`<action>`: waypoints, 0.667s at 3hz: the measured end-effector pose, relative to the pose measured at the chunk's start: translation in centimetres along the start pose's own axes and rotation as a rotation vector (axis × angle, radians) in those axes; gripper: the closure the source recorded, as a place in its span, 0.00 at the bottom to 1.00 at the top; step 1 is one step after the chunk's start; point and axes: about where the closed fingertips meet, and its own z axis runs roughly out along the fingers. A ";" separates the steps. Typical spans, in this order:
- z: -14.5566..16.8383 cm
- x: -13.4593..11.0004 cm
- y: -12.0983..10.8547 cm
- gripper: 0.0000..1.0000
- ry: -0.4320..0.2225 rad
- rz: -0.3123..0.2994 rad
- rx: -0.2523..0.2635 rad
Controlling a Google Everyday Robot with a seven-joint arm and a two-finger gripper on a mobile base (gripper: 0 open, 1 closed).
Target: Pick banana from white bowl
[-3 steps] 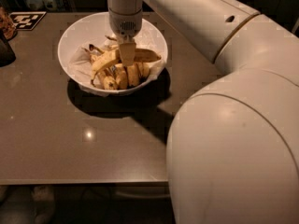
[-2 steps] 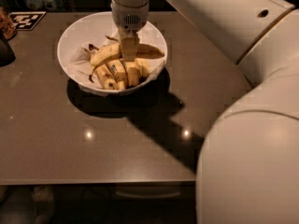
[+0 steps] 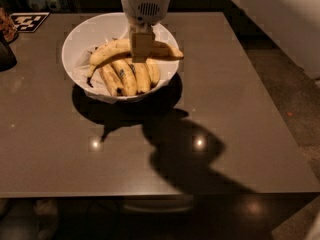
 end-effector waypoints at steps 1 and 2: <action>-1.7 -0.1 2.9 1.00 -0.014 0.042 -0.009; -2.3 0.2 6.1 1.00 -0.031 0.123 -0.031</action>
Offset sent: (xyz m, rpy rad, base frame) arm -0.1115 -0.0333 -0.0132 0.0844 0.1528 -0.2275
